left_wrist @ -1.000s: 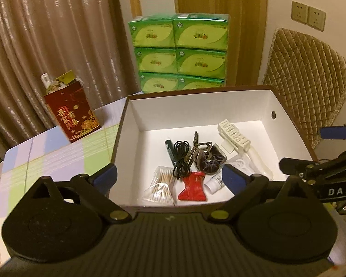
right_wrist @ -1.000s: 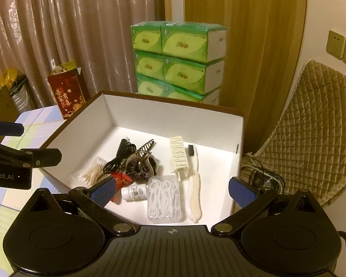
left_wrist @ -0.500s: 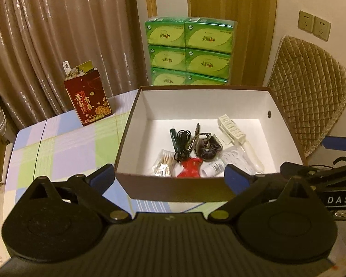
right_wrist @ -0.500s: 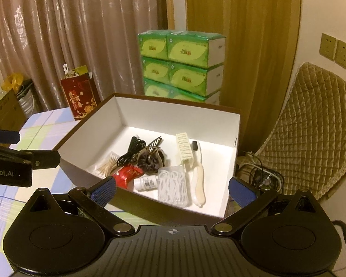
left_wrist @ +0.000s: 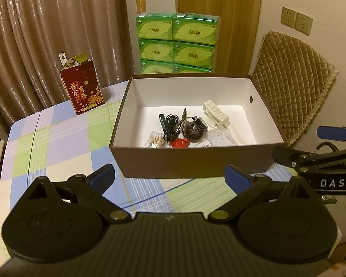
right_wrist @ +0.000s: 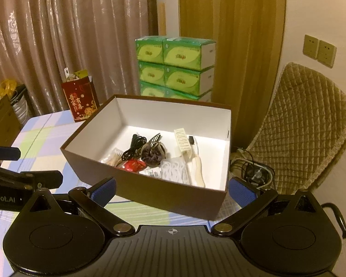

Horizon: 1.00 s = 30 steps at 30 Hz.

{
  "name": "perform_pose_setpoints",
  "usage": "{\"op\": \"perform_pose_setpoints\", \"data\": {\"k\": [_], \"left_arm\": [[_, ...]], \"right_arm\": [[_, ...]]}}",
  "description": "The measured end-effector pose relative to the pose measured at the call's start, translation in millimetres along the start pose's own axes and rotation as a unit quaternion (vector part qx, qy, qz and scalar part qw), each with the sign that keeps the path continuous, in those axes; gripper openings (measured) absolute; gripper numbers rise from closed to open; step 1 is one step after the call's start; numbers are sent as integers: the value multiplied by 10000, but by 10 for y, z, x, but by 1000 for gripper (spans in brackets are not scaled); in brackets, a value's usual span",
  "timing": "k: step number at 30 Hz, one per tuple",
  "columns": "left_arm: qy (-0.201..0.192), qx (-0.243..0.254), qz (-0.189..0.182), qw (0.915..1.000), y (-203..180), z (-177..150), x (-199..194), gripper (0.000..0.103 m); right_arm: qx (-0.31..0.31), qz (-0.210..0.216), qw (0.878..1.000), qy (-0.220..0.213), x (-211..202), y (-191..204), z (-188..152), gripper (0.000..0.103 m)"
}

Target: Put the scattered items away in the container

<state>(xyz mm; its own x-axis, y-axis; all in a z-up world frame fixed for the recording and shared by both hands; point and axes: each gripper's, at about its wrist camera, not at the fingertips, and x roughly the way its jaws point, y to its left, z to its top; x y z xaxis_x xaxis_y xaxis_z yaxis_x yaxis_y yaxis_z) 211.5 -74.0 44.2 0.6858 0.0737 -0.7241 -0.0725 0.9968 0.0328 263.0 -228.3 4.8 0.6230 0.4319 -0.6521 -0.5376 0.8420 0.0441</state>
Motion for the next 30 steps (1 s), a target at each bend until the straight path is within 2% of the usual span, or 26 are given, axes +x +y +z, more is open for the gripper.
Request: {"op": "perform_pose_setpoints", "data": {"k": [18,30], "left_arm": [[-148,268,-247,9992,299,-321,-460,100],[-227,314,-367,9986,415,-493,-650,100]], "right_arm": [[100,-396,9990,-186,-473,499,-209,101],[147,-592,9978,-274,-680,659,-353,101]]}}
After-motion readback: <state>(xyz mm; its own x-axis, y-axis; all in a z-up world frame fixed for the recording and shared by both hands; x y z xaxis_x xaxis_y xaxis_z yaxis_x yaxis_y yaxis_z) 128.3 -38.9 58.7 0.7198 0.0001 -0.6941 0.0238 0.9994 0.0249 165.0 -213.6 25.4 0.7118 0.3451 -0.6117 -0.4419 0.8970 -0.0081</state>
